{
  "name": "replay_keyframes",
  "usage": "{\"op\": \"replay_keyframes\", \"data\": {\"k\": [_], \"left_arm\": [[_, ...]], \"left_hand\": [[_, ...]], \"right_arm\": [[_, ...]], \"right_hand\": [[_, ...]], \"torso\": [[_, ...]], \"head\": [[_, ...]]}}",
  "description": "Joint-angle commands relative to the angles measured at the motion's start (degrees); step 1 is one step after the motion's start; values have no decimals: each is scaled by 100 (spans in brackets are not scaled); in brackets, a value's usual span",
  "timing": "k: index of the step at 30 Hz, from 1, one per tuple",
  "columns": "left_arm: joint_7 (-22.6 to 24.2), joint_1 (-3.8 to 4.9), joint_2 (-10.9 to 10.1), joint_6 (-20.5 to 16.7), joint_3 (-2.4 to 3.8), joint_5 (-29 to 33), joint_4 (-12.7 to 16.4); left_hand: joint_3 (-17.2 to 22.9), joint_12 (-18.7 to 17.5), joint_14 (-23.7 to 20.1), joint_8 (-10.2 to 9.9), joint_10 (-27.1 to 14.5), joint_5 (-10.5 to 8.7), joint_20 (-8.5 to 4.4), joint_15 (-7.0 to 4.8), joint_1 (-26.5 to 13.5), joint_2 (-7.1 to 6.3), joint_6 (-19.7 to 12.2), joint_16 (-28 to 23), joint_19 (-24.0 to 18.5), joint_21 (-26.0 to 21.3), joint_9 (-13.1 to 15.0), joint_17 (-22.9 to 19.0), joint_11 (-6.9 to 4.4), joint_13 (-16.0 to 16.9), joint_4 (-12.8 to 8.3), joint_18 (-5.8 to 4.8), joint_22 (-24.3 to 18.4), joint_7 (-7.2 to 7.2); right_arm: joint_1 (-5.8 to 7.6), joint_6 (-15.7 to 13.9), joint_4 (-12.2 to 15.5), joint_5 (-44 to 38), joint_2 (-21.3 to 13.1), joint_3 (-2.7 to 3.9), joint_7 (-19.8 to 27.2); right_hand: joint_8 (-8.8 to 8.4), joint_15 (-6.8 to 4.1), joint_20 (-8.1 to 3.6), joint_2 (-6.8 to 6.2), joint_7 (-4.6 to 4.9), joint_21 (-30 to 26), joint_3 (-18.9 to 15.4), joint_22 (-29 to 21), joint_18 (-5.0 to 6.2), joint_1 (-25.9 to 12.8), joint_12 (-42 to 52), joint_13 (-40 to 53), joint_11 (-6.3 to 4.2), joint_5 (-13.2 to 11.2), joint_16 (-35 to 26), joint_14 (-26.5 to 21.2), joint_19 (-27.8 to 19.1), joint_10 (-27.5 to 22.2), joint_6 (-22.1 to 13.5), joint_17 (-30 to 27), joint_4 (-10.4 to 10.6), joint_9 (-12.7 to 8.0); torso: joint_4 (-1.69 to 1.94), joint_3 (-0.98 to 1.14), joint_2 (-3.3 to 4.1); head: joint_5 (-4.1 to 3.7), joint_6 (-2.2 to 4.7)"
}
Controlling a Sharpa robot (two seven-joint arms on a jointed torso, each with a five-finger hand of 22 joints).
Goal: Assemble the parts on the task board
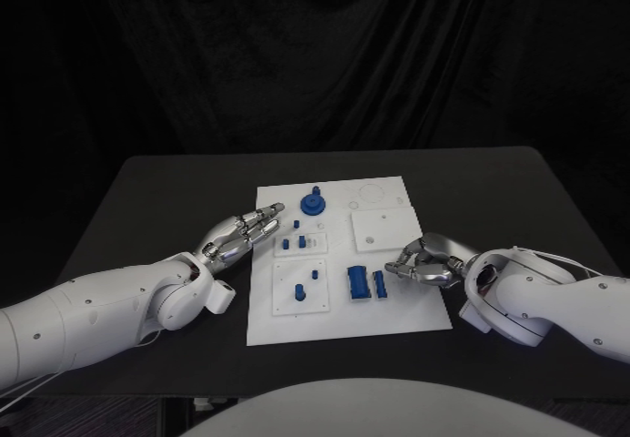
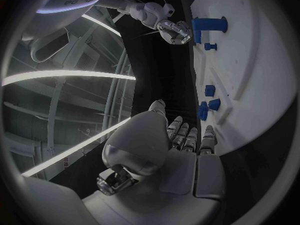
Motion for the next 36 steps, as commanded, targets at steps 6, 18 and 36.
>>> {"op": "replay_keyframes", "data": {"k": [6, 18, 36], "left_arm": [[136, -8, 10, 33, 5, 26, 8], [148, -8, 7, 17, 5, 26, 14], [213, -9, -1, -35, 5, 26, 18]], "left_hand": [[29, 26, 8, 23, 6, 0, 44, 36, 65, 4, 20, -21, 7, 0, 7, -9, 39, 7, -15, 34, 7, 35], [29, 26, 8, 23, 7, -5, 44, 36, 66, 4, 24, -21, 6, 0, 8, -9, 40, 7, -13, 35, 4, 37], [32, 34, 8, 25, 9, -8, 40, 29, 74, 3, 32, -21, 4, -3, 8, -9, 39, 8, -12, 38, -3, 42]], "right_arm": [[-16, 218, -103, -77, 129, 1, -156], [-20, 361, -261, -123, 299, 2, -244], [-56, 373, -343, -245, 366, 2, -288]], "right_hand": [[189, -102, -79, 5, -78, -1, -8, 1259, 101, 139, 15, 1508, -112, -190, 0, 396, 285, 607, 208, 387, -24, 122], [335, -143, -120, -22, -131, -1, -79, 1259, 101, 168, 15, 1508, -158, -363, 2, 398, 286, 607, 291, 394, -36, 259], [436, -192, -170, -114, -184, -5, -68, 1258, 101, 474, 15, 1508, -210, -372, -7, 393, 285, 607, 287, 374, -305, 414]], "torso": [[5, -1, 1], [11, -3, 7], [3, -2, 4]], "head": [[2, -1], [4, -1], [33, -1]]}}
